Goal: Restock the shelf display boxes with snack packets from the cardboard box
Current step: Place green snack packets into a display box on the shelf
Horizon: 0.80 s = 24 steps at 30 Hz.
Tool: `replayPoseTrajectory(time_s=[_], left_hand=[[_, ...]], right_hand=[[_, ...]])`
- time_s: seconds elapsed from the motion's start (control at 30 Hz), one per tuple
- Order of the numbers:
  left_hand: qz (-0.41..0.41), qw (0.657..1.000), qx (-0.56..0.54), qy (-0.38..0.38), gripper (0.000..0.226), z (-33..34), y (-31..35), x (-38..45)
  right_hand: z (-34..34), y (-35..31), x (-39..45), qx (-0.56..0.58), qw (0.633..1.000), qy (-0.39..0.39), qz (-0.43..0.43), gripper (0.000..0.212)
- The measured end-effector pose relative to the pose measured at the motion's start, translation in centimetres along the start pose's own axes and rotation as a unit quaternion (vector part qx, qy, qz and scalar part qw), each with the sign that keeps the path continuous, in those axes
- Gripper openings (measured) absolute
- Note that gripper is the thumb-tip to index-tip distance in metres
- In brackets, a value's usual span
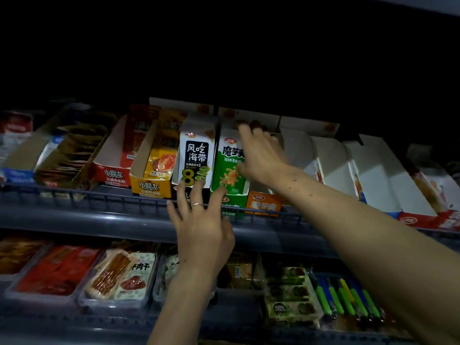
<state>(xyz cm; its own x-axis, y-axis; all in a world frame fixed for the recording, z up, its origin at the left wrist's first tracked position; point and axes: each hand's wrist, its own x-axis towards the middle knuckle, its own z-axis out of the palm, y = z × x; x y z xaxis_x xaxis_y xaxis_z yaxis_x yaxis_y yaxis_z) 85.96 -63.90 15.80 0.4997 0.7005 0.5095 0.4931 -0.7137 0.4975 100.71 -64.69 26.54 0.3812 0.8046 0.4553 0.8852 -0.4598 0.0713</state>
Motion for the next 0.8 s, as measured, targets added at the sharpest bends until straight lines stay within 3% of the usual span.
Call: replayPoseTrajectory(time_s=[0.1, 0.33, 0.53, 0.67, 0.8], left_hand=[[-0.002, 1.0, -0.003, 0.004, 0.056, 0.2, 0.1, 0.0], [-0.003, 1.0, 0.009, 0.006, 0.055, 0.0, 0.2, 0.0], [-0.003, 1.0, -0.01, 0.025, 0.054, -1.6, 0.3, -0.2], [0.062, 0.994, -0.059, 0.07, 0.031, -2.6, 0.8, -1.5], [0.056, 0.988, -0.134, -0.046, 0.005, -2.6, 1.2, -4.3]], right_hand=[[0.1, -0.4, 0.3, -0.052, 0.999, 0.0, -0.013, 0.083], [-0.1, -1.0, 0.2, -0.114, 0.99, 0.05, -0.062, 0.063], [-1.6, 0.1, -2.9, 0.104, 0.989, 0.055, -0.088, 0.034], [-2.3, 1.5, -8.0, 0.221, 0.971, 0.012, -0.087, 0.018], [-0.7, 3.6, -15.0, 0.284, 0.956, -0.057, -0.038, 0.014]])
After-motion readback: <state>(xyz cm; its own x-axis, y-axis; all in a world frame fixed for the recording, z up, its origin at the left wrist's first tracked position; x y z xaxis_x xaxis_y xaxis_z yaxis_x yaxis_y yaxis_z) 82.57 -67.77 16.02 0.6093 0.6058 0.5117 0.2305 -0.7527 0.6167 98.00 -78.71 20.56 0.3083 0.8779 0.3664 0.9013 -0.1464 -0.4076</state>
